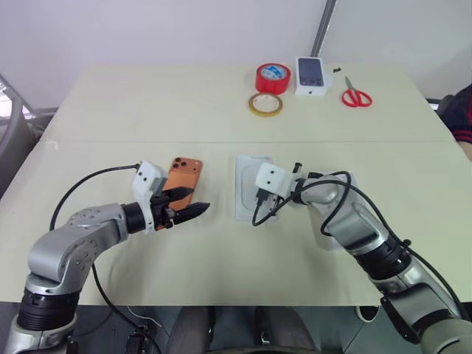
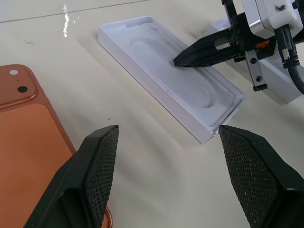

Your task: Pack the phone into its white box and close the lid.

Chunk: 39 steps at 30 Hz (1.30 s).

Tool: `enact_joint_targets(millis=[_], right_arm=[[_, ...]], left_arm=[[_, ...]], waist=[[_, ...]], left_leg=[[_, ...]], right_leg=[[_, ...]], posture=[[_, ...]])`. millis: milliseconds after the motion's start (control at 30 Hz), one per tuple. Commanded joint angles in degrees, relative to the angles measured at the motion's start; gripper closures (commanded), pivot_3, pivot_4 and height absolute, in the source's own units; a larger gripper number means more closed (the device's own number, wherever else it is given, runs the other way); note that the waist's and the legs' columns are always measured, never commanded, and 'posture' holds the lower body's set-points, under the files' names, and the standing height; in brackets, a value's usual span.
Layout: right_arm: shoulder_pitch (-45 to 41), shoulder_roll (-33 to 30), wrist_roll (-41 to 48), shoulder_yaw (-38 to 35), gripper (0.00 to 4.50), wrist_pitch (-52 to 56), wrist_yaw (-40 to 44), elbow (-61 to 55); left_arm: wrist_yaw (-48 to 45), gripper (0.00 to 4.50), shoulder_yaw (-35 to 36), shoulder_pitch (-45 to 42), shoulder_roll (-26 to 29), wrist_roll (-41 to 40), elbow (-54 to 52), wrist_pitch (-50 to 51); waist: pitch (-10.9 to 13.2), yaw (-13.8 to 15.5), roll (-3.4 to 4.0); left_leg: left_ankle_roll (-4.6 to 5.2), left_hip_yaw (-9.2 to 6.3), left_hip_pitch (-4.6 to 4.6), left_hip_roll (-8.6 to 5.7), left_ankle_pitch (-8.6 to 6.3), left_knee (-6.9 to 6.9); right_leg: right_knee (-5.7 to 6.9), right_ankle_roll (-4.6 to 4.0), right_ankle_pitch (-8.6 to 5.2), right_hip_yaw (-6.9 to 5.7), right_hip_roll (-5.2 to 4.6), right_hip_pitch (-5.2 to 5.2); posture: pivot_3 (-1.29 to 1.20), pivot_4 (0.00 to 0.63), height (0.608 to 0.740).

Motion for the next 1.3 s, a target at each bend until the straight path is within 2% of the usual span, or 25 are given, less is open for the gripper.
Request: enact_joint_targets(millis=[33,67,167,200,367,567,733,867,1067,1300], right_arm=[[-1.39,1.61,1.38,-2.51,4.45,-0.90,-0.06,-3.33],[-1.52,2.79,2.56,-3.34,4.45,0.16,-0.07,-4.00],[-2.09,5.76,4.57,-4.87,4.50,2.14,-0.39,-4.68],[-2.32,6.42,4.80,-4.91,4.50,2.27,-0.46,-4.58],[-4.45,10.70,5.81,-3.42,4.50,2.18,-1.21,-1.57],[-7.94,14.65,4.66,2.24,4.50,-0.08,-0.25,5.60],[-9.66,15.93,2.06,6.73,4.50,-3.24,-0.10,11.05],[-9.72,16.97,1.33,7.54,4.50,-4.40,-0.29,12.61],[-8.50,16.78,0.08,7.60,4.50,-4.76,-0.37,11.98],[-7.38,16.26,-0.87,7.32,4.50,-4.72,-0.61,11.02]], left_arm=[[1.17,0.98,1.79,-0.77,0.07,-0.07,-0.28,-0.73],[2.65,0.98,3.35,-1.47,-0.68,-0.73,0.83,-0.05],[10.40,0.16,8.27,-4.69,-3.02,-0.73,6.03,2.97],[12.25,0.07,9.69,-5.52,-3.57,-1.04,7.28,4.00],[22.10,0.07,16.32,-10.45,-5.17,-2.20,13.31,11.99],[26.12,0.07,15.35,-14.09,-4.82,-1.06,16.58,19.56],[26.34,0.07,13.73,-16.67,-6.62,-1.54,18.76,24.49],[27.01,0.07,14.31,-18.17,-10.64,-2.81,19.06,29.64],[27.86,0.07,14.14,-16.90,-17.68,-3.69,13.63,37.17],[29.73,0.07,16.19,-17.07,-25.19,-4.08,10.00,40.60]], waist=[[0.00,-0.03,0.00],[0.00,-0.03,0.00],[0.00,0.00,0.00],[0.00,-0.07,-0.01],[0.00,-0.14,-0.01],[-0.01,-0.10,-0.02],[-0.01,-0.11,-0.02],[-0.02,-0.10,-0.03],[-0.03,0.22,-0.05],[-0.08,0.29,-0.07]], left_leg=[[0.00,0.00,0.00,0.00,0.00,0.00],[0.00,0.00,0.00,0.00,0.00,0.00],[0.00,-0.02,0.00,0.02,0.00,0.00],[0.00,-0.02,0.00,0.02,0.00,0.01],[0.01,-0.02,-0.01,0.00,-0.01,0.02],[-0.04,-0.03,-0.01,-0.01,0.02,0.08],[-0.36,-0.02,-0.03,-0.02,0.20,0.10],[-0.38,-0.03,-0.04,-0.01,0.22,0.10],[-0.39,-0.02,-0.04,-0.02,0.22,0.11],[-0.40,-0.04,-0.02,-0.06,0.22,0.13]], right_leg=[[0.00,0.00,0.00,0.00,0.00,0.00],[0.00,0.00,0.00,0.00,0.00,0.00],[0.03,0.00,0.00,-0.01,0.02,-0.01],[0.05,0.00,0.00,-0.01,0.03,-0.02],[0.05,0.00,0.00,-0.01,0.02,-0.05],[0.10,0.01,0.00,-0.04,0.02,-0.04],[0.10,0.01,0.00,-0.03,0.01,-0.06],[0.11,0.01,0.00,-0.04,0.01,-0.07],[0.11,0.01,0.01,-0.04,-0.01,-0.04],[0.10,0.02,0.01,-0.05,-0.03,0.00]], posture=[[0.00,0.150,0.740],[0.00,0.150,0.740],[0.00,0.150,0.740],[0.00,0.150,0.740],[0.00,0.150,0.740],[0.00,0.150,0.740],[0.00,0.150,0.740],[0.00,0.150,0.740],[0.00,0.150,0.740],[0.00,0.150,0.740]])
